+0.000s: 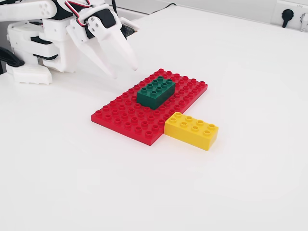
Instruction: Put yellow lego brick onto the green one
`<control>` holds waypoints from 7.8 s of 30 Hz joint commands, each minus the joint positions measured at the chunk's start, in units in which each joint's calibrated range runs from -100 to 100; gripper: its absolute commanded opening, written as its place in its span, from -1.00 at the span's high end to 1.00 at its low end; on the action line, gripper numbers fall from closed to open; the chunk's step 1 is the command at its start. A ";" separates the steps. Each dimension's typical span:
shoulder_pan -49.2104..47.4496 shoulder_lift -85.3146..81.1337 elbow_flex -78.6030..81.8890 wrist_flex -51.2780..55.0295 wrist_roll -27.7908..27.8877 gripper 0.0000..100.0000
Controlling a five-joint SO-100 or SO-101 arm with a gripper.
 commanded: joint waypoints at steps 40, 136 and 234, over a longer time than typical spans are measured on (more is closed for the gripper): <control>0.26 -0.18 -0.20 -0.46 -0.26 0.59; 10.28 111.67 -117.32 16.85 26.12 0.44; 14.04 151.47 -146.97 22.47 59.33 0.51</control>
